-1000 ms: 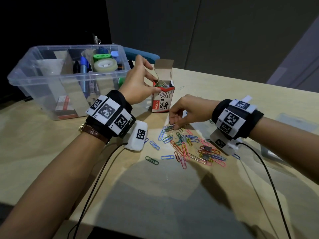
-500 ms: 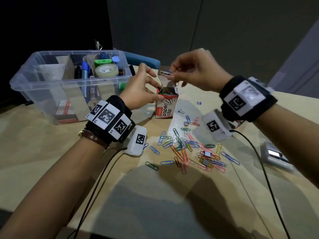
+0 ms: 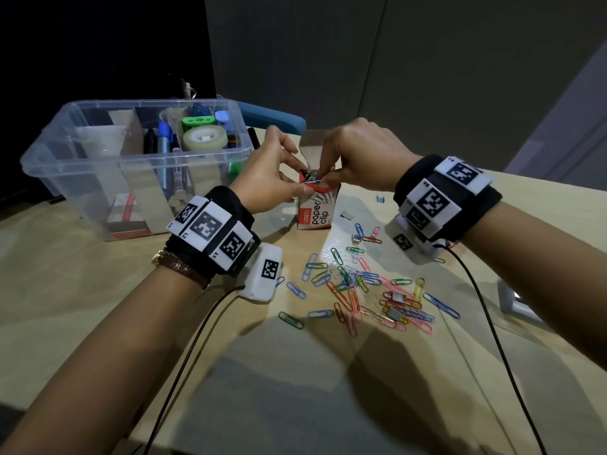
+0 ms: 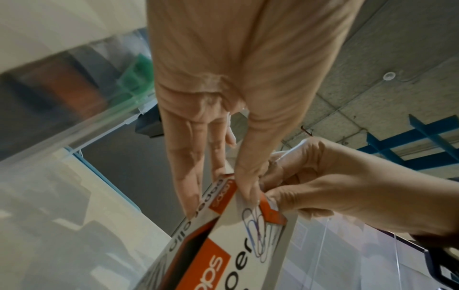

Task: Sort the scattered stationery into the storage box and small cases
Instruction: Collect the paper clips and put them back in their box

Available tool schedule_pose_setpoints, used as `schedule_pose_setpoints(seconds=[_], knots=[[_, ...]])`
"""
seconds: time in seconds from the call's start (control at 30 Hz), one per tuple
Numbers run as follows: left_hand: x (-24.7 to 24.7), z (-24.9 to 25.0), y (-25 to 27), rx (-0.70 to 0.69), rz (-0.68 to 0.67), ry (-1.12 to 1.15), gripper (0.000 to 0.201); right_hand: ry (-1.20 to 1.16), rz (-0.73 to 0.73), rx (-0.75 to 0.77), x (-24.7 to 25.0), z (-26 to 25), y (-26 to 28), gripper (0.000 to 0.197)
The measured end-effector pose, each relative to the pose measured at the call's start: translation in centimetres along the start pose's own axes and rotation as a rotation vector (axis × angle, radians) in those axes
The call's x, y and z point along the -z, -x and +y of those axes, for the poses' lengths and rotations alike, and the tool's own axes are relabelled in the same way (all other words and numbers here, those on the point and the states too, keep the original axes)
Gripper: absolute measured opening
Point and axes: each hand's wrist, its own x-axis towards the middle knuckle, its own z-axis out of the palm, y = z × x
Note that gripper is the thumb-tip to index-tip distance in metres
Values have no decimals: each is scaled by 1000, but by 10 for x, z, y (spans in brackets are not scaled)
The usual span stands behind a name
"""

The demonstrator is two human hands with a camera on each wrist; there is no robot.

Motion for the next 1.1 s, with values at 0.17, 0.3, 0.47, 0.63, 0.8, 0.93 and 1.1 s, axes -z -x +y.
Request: schedule_pose_setpoints(seconds=[0.17,0.3,0.47,0.63,0.8,0.93,1.1], knots=[[0,2,0,6,-1,0,56,-246,48,-75,6,3,-1,11],[0,3,1,9,-6,-4,56,-164,11,-87,-1,-2,-2,11],[2,4,1,17,-5,-16,56,-150,36,-86,5,0,-2,10],[1,2,3,-2,-11,-27,54,-431,-13,255,16,-10,33,17],[0,2,2,-6,-12,-60,55,-320,-484,295,-39,-25,38,51],[1,3,3,-7,-11,-67,54,-439,-490,256,-56,-20,34,37],[1,3,2,1,-20,-76,53,-427,-510,187,-58,-16,42,14]])
